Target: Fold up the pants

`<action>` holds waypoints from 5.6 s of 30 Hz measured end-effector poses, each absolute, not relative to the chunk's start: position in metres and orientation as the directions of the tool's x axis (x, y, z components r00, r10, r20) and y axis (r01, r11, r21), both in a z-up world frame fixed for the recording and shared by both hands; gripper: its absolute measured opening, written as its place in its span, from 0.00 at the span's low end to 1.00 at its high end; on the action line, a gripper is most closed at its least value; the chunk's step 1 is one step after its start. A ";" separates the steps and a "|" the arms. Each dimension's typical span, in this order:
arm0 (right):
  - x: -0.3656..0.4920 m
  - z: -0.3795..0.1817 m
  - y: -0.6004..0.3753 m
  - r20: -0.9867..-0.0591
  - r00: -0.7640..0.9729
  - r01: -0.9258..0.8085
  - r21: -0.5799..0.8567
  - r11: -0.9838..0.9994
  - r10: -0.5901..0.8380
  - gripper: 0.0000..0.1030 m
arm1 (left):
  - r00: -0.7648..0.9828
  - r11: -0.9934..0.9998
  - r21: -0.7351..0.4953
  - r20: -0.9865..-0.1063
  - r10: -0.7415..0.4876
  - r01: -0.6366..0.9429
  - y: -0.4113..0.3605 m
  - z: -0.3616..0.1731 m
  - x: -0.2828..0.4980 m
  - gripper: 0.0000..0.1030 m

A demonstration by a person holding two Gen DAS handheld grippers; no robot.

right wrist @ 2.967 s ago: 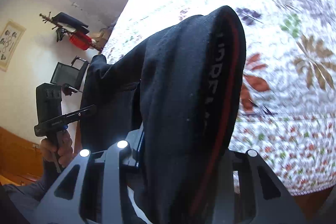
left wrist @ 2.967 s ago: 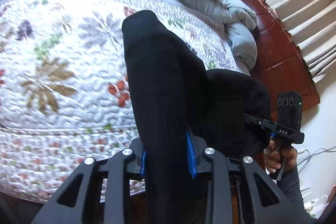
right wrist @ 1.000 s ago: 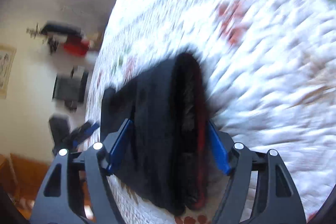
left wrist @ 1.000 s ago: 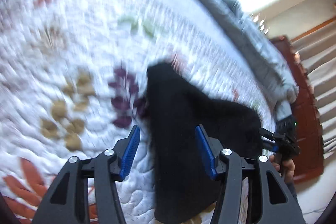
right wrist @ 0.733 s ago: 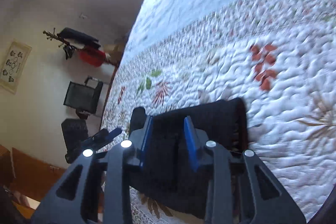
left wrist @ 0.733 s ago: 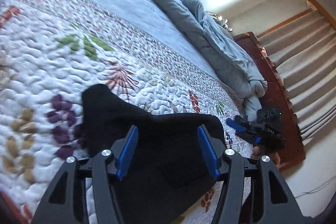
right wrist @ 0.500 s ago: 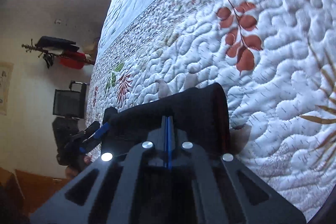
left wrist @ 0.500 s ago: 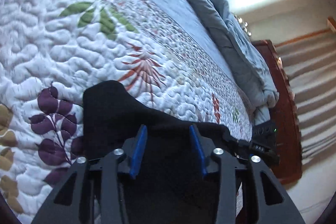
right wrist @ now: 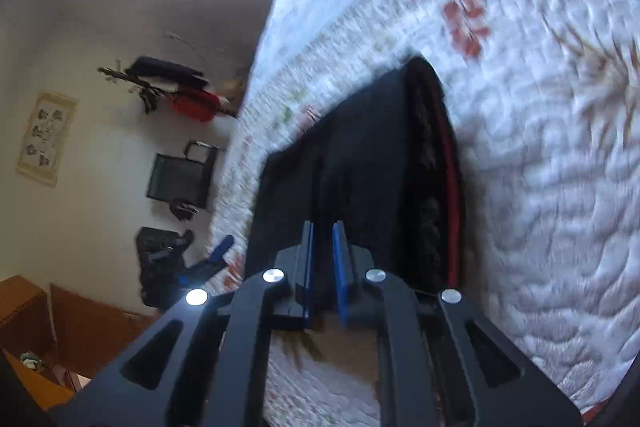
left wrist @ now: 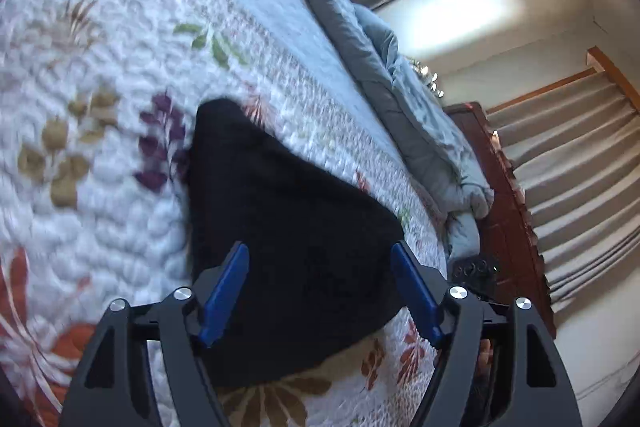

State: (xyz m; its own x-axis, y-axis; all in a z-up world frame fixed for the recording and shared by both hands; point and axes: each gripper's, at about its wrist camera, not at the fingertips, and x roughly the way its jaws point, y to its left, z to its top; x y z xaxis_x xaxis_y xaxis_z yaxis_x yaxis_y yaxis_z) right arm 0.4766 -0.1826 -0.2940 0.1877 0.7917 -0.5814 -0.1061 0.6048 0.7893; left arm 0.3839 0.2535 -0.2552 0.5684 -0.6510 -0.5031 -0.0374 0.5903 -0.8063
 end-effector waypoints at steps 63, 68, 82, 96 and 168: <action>-0.081 0.045 -0.131 -0.570 0.812 -0.152 0.007 0.988 0.129 0.95 | 0.841 0.992 -0.126 -0.539 -0.044 -0.029 0.097 0.070 -0.111 0.96; -0.092 0.049 -0.130 -0.538 0.831 -0.159 0.011 0.987 0.140 0.95 | 0.825 0.988 -0.127 -0.565 0.000 -0.087 0.097 0.069 -0.118 0.96; -0.099 0.054 -0.127 -0.523 0.840 -0.183 -0.026 0.983 0.142 0.95 | 0.815 0.988 -0.116 -0.579 0.013 -0.098 0.091 0.067 -0.119 0.96; -0.078 0.041 -0.123 -0.560 0.813 -0.195 -0.001 0.981 0.161 0.95 | 0.799 0.988 -0.112 -0.601 0.015 -0.103 0.085 0.063 -0.103 0.96; -0.047 0.007 -0.120 -0.627 0.765 -0.193 -0.004 0.981 0.148 0.95 | 0.771 0.983 -0.074 -0.631 0.087 -0.171 0.098 0.042 -0.078 0.96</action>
